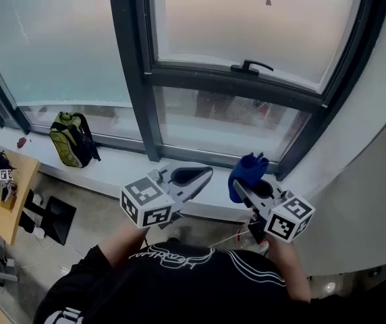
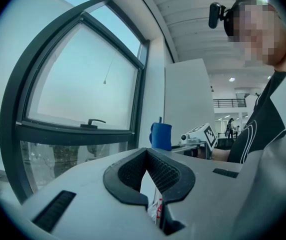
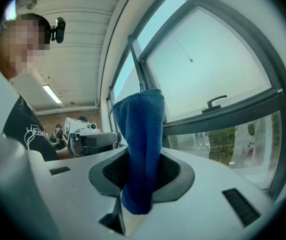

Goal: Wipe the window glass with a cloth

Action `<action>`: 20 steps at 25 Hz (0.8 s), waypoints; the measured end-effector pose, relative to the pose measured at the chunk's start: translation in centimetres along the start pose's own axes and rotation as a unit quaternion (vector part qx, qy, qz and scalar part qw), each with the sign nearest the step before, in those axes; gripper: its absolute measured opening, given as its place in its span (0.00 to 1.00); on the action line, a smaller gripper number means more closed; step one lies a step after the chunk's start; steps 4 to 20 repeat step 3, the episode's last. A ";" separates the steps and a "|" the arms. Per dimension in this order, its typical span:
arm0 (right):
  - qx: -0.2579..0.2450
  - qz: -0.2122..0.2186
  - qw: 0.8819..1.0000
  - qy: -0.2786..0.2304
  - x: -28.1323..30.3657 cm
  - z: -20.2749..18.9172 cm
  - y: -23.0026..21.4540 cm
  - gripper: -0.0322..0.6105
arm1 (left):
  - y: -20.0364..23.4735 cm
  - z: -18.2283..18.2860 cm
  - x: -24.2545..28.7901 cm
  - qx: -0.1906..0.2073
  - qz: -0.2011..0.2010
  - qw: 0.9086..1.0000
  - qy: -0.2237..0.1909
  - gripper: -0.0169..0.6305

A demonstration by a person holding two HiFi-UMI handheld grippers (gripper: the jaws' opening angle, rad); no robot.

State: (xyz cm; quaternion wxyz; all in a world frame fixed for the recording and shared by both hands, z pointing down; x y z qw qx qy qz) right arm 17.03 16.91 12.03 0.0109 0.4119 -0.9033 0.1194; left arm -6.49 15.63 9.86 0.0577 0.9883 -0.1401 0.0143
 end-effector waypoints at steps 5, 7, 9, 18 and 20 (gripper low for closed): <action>0.003 0.001 1.000 -0.002 -0.3 0.2 0.2 0.19 | -0.2 0.4 -0.1 -0.002 0.002 1.000 -0.004 0.03; 0.003 0.001 1.000 -0.002 -0.3 0.2 0.2 0.19 | -0.2 0.4 -0.1 -0.002 0.002 1.000 -0.004 0.03; 0.003 0.001 1.000 -0.002 -0.3 0.2 0.2 0.19 | -0.2 0.4 -0.1 -0.002 0.002 1.000 -0.004 0.03; 0.003 0.001 1.000 -0.002 -0.3 0.2 0.2 0.19 | -0.2 0.4 -0.1 -0.002 0.002 1.000 -0.004 0.03; 0.003 0.001 1.000 -0.002 -0.3 0.2 0.2 0.19 | -0.2 0.4 -0.1 -0.002 0.002 1.000 -0.004 0.03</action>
Point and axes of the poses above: the fingertips, and each gripper's own axes: x forward along the fingers, y to its left, z out of its top, the point moved 10 cm from there along -x, backward along the fingers, and after that the axes turned 10 degrees about -z, right-handed, at the moved point
